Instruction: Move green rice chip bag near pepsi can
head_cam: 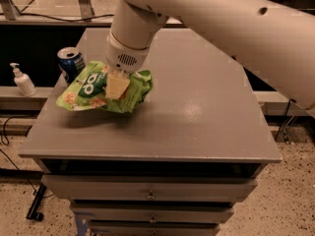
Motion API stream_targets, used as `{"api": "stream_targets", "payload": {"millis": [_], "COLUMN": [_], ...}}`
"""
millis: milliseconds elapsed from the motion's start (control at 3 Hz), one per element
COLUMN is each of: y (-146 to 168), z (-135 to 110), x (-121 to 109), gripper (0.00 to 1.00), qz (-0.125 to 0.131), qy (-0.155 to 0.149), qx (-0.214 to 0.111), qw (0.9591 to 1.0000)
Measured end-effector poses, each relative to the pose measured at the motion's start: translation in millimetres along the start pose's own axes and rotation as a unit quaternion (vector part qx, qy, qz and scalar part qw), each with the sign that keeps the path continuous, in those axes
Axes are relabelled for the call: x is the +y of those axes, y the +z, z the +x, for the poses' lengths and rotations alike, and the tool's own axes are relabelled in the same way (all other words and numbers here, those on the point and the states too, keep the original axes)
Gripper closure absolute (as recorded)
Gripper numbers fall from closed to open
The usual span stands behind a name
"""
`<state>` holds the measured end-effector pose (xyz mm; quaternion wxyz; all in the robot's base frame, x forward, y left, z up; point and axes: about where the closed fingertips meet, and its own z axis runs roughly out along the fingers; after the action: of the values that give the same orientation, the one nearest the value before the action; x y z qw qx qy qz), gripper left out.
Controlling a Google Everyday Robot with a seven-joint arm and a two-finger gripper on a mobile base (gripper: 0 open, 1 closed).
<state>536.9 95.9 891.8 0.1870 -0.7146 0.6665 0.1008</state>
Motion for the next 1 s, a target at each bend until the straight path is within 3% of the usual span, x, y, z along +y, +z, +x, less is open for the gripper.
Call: {"api": "stream_targets", "payload": {"millis": [333, 1000], "y": [19.4, 32.9], "z": [0.3, 0.5], "x": [-15.9, -25.0], "gripper": [1.0, 0.6], "qz": [-0.009, -0.02], "qy": [0.001, 0.003], "qx": [0.008, 0.018], "qw": [0.9999, 0.9996]}}
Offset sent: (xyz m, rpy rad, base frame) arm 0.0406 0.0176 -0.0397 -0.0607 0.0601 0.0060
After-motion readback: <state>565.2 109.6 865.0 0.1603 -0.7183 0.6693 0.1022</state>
